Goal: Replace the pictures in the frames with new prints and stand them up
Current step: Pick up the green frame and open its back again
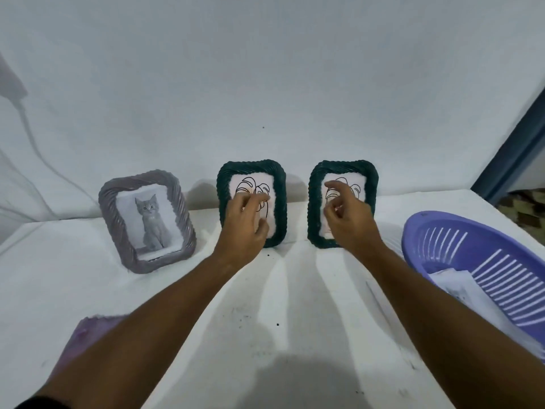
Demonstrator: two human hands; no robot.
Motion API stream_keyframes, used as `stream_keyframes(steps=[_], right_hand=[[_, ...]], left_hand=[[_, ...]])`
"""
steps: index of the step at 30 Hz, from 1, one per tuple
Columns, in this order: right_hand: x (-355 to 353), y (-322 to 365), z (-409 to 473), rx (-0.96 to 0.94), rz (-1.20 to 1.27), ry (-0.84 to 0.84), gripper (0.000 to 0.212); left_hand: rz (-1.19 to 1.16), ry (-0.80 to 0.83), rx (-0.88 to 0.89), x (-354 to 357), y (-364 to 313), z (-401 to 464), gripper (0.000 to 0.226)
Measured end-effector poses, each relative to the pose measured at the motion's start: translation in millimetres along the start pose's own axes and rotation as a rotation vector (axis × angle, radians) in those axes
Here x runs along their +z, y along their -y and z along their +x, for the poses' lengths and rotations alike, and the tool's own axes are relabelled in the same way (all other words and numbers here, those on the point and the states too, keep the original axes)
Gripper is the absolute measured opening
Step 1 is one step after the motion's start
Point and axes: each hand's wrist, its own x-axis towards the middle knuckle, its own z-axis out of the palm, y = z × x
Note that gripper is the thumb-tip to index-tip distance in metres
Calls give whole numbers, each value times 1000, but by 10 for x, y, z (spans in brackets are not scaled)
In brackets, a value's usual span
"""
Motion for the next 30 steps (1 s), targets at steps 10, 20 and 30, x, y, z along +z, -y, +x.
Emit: stream_keyframes(steps=[10, 20, 30], right_hand=[[-531, -537, 244, 20, -205, -117, 38], [-569, -552, 425, 140, -60, 174, 28], [-645, -311, 182, 147, 455, 115, 36]], left_hand=[[-85, 188, 2, 552, -542, 517, 49], [-244, 269, -164, 848, -572, 555, 54], [-730, 357, -368, 334, -528, 396, 60]])
